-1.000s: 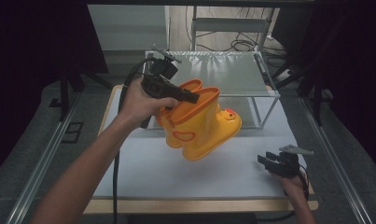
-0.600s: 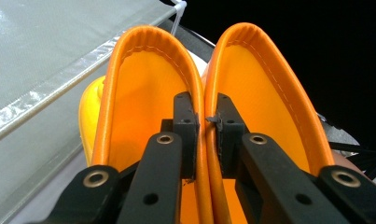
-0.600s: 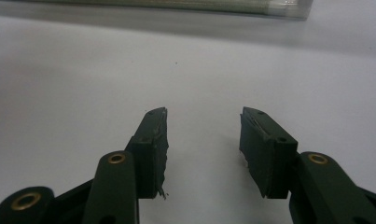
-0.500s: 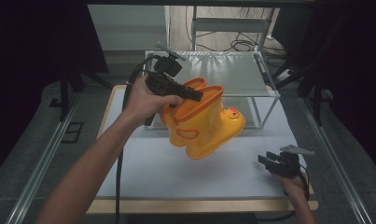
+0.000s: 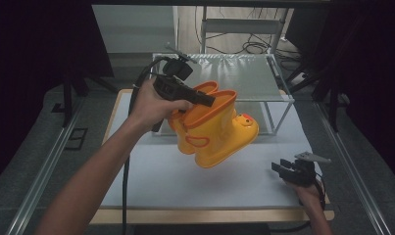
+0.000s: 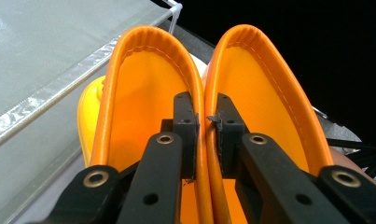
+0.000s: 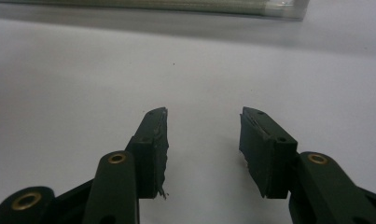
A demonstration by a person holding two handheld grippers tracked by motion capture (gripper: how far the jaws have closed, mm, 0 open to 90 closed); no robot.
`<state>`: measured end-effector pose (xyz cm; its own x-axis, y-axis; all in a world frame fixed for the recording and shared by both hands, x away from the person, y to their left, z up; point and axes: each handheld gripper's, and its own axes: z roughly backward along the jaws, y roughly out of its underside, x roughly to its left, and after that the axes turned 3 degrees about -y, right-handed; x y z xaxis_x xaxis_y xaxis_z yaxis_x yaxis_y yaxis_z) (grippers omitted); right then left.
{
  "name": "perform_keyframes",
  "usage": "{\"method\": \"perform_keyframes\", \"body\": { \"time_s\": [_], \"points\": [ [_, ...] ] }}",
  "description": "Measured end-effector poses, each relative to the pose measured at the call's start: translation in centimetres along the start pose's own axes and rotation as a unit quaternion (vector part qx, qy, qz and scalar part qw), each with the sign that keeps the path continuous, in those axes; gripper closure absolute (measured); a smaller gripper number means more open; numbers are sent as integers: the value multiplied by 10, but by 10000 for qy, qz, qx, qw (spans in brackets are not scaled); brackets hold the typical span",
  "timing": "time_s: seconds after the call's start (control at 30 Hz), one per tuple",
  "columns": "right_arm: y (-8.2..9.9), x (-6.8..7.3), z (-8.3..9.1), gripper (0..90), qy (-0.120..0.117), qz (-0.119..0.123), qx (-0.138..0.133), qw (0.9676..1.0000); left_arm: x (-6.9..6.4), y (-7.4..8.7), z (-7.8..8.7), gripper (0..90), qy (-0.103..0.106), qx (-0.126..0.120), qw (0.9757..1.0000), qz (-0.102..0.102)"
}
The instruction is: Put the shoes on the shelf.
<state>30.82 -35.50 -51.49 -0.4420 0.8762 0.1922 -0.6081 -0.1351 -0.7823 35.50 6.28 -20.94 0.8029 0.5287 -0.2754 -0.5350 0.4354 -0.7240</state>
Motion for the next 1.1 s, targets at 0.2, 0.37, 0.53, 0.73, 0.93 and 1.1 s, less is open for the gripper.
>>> {"method": "perform_keyframes", "body": {
  "time_s": [0.2, 0.37, 0.53, 0.73, 0.93, 1.1],
  "points": [
    [0, 1, 0, 520, -2, 8, -9, 10000, -5, -8, 7, 821, 57, -111, 9999, -3],
    [0, 0, 0, 522, -7, -21, -17, 10000, -7, -20, 18, 822, 74, -213, 9997, -15],
    [0, 1, 1, 523, -12, -3, -24, 10000, -2, -38, 27, 821, 60, -355, 9993, 98],
    [1, 1, 0, 523, -26, -5, -5, 10000, 6, -64, 32, 821, -155, -408, 9989, 197],
    [2, 1, 3, 525, -27, -28, -55, 10000, 18, -89, 27, 821, -407, -422, 9977, 350],
    [0, 1, 3, 525, -29, 28, -62, 10000, 33, -107, 19, 821, -597, -417, 9957, 566]
  ]
}}
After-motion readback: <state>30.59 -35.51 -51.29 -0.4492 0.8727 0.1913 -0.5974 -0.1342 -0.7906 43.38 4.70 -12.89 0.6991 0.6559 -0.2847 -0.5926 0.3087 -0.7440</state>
